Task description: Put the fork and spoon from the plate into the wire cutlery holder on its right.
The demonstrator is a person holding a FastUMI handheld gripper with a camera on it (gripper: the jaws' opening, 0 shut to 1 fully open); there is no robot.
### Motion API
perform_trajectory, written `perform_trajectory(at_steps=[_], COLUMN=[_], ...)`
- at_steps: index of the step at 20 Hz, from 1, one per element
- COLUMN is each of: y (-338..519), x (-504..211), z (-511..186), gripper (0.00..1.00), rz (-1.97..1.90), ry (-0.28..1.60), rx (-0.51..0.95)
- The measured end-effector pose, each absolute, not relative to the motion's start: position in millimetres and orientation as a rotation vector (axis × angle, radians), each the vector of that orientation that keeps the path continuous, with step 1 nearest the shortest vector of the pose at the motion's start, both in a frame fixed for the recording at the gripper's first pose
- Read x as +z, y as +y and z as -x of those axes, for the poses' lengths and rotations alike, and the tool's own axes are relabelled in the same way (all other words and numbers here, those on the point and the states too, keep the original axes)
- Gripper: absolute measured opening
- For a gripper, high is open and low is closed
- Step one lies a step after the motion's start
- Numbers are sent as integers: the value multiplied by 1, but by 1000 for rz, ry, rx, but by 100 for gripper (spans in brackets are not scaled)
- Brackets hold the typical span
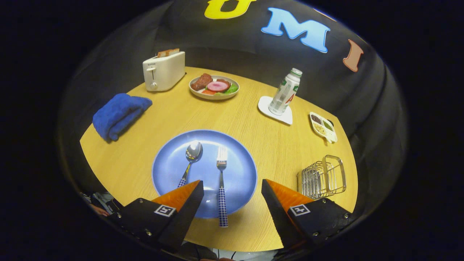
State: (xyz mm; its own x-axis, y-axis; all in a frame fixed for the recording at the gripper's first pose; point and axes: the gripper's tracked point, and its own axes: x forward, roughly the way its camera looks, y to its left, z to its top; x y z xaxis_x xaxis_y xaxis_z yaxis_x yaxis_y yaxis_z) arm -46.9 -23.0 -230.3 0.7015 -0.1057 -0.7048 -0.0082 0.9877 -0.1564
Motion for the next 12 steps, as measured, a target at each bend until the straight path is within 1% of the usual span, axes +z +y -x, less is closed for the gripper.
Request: perform_trajectory(at_steps=[3,6,7,9,11,12], y=[-23,-18,-16,-9,-11,-14], x=[-243,-256,-262,-274,-282,-284], z=[46,45,43,47,52,53], gripper=[98,82,82,72,52,40], rz=[151,142,140,112,112,112], ry=[835,885,903,971,1033,1058], rx=[-50,-24,-16,9,-1,-12])
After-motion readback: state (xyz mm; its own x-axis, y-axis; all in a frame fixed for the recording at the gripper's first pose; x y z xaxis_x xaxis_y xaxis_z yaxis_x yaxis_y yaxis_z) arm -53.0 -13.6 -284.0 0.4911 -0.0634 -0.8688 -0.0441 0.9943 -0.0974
